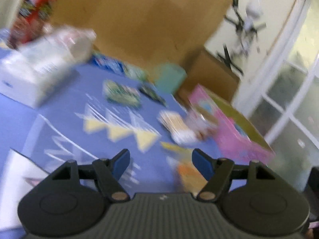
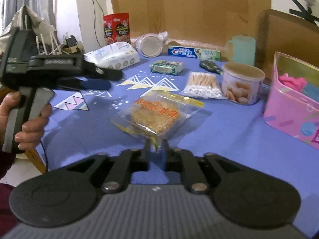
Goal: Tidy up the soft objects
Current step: 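Grasp the snack bag with orange print using the left gripper, then drop the snack bag into the pink tin from the left gripper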
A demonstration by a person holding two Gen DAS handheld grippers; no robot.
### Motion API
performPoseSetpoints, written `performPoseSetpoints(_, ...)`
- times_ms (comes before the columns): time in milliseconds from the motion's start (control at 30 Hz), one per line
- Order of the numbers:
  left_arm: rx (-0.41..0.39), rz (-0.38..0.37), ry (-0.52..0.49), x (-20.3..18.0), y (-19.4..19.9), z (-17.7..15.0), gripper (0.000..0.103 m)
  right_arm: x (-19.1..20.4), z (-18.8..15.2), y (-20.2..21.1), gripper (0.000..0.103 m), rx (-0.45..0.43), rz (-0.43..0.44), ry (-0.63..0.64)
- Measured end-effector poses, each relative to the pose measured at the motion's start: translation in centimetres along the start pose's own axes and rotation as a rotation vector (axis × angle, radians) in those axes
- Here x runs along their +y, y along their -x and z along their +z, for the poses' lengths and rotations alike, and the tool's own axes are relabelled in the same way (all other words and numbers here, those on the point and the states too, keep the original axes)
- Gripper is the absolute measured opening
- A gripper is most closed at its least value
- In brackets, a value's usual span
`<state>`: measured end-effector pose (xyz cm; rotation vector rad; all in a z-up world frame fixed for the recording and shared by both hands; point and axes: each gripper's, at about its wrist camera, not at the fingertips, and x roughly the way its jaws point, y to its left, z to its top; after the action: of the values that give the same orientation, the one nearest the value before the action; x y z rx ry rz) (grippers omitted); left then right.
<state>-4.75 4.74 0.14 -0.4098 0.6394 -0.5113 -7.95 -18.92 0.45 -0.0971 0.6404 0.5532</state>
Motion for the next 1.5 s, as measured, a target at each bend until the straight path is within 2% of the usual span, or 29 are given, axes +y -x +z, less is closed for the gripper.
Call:
performPoseSetpoints(67,0.053,-0.034,0.011,-0.7,-1.0,-0.3,0.071,0.5,0.1,-0.5,0.067,-0.015,0.001,0.02)
performPoseSetpoints(100,0.076,-0.04,0.02,-1.1,-1.5,-0.3,0.071,0.8,0.2,-0.9,0.068,-0.019,-0.002,0.039)
performPoseSetpoints(167,0.114,-0.026,0.026,-1.7,-2.6,-0.5,0.068,1.2,0.3,-2.1,0.068,-0.014,-0.009,0.063)
performPoseSetpoints(233,0.122,-0.007,0.0,-2.2,-3.4,-0.9,0.057,1.2,0.3,-3.3,0.068,-0.013,-0.015,0.059)
performPoseSetpoints(267,0.122,0.004,-0.012,-2.6,-3.6,-1.1,0.052,1.0,0.3,-3.4,0.066,-0.025,-0.018,0.055)
performPoseSetpoints(300,0.136,-0.011,-0.008,-3.1,-3.7,-1.1,0.05,0.8,0.2,-3.4,0.059,-0.037,-0.019,0.052)
performPoseSetpoints(367,0.134,0.007,-0.027,-4.0,-3.4,-1.0,0.05,0.8,0.2,-3.0,0.055,-0.059,-0.033,0.044)
performPoseSetpoints(500,0.105,-0.063,-0.095,-7.2,-3.6,0.2,0.048,-0.3,-0.6,-0.1,0.052,-0.161,-0.066,0.016)
performPoseSetpoints(667,0.069,-0.166,-0.235,-13.4,-6.2,2.2,0.048,-2.9,-1.1,4.5,0.052,-0.308,-0.205,-0.012)
performPoseSetpoints(800,0.078,-0.233,-0.322,-18.0,-10.6,3.3,0.049,-6.7,-1.1,6.9,0.052,-0.362,-0.326,-0.061)
performPoseSetpoints(900,0.109,-0.252,-0.351,-20.9,-14.4,3.8,0.049,-9.8,-0.9,7.6,0.052,-0.37,-0.418,-0.107)
performPoseSetpoints(1000,0.149,-0.247,-0.385,-23.3,-17.8,4.2,0.055,-13.0,-0.3,7.7,0.052,-0.354,-0.465,-0.181)
performPoseSetpoints(1067,0.164,-0.23,-0.409,-24.6,-20.1,4.5,0.062,-15.3,0.4,7.2,0.051,-0.333,-0.505,-0.233)
performPoseSetpoints(1100,0.168,-0.216,-0.425,-25.2,-21.1,4.6,0.069,-15.9,0.6,6.8,0.051,-0.325,-0.535,-0.24)
performPoseSetpoints(1167,0.16,-0.168,-0.432,-25.7,-22.3,4.6,0.072,-17.3,0.8,5.9,0.055,-0.304,-0.646,-0.227)
performPoseSetpoints(1233,0.154,-0.158,-0.409,-25.5,-22.4,4.6,0.072,-18.4,0.4,5.4,0.057,-0.303,-0.745,-0.23)
performPoseSetpoints(1267,0.148,-0.164,-0.392,-25.2,-22.0,4.5,0.072,-18.7,0.0,5.7,0.057,-0.311,-0.766,-0.241)
performPoseSetpoints(1500,0.097,-0.181,-0.401,-23.0,-17.3,3.7,0.072,-17.5,-1.3,7.4,0.057,-0.396,-0.745,-0.289)
